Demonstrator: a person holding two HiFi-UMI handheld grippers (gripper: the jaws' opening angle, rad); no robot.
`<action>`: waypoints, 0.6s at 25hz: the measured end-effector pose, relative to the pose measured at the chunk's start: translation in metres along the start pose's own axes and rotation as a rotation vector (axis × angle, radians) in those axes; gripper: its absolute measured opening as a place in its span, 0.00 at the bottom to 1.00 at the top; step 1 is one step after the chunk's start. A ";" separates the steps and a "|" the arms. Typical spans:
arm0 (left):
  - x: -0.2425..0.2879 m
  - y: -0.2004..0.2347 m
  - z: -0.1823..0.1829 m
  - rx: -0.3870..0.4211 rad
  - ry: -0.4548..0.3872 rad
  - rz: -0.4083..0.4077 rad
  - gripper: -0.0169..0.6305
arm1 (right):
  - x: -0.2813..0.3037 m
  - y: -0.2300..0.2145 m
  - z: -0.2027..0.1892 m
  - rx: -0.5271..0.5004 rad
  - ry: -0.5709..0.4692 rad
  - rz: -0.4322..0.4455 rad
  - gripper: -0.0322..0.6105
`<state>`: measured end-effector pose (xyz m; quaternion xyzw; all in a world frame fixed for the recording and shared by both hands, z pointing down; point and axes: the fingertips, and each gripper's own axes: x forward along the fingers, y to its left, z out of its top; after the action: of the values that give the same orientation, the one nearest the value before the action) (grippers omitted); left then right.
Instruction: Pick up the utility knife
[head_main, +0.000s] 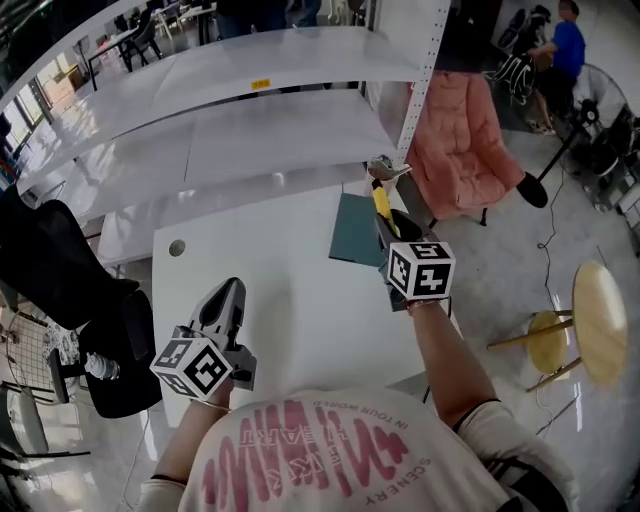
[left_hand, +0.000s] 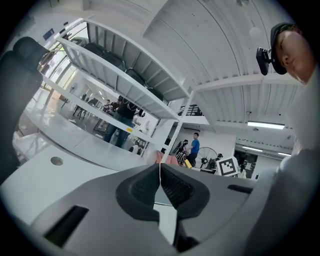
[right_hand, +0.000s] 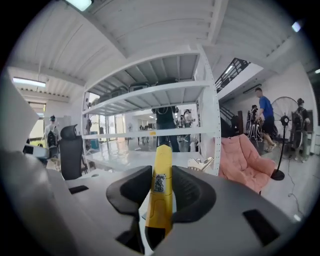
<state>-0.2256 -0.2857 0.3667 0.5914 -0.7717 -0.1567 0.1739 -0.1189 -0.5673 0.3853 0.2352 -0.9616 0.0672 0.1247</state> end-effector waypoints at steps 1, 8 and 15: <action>-0.002 -0.002 0.001 -0.001 -0.004 -0.011 0.07 | -0.010 0.005 0.004 0.031 -0.026 -0.003 0.27; -0.024 -0.010 0.003 0.014 -0.013 -0.077 0.07 | -0.068 0.042 0.017 0.120 -0.163 -0.022 0.27; -0.044 -0.019 0.002 0.055 -0.028 -0.117 0.07 | -0.119 0.066 0.016 0.202 -0.252 -0.032 0.27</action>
<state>-0.1995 -0.2479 0.3523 0.6378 -0.7422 -0.1534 0.1375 -0.0514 -0.4609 0.3327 0.2683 -0.9541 0.1316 -0.0200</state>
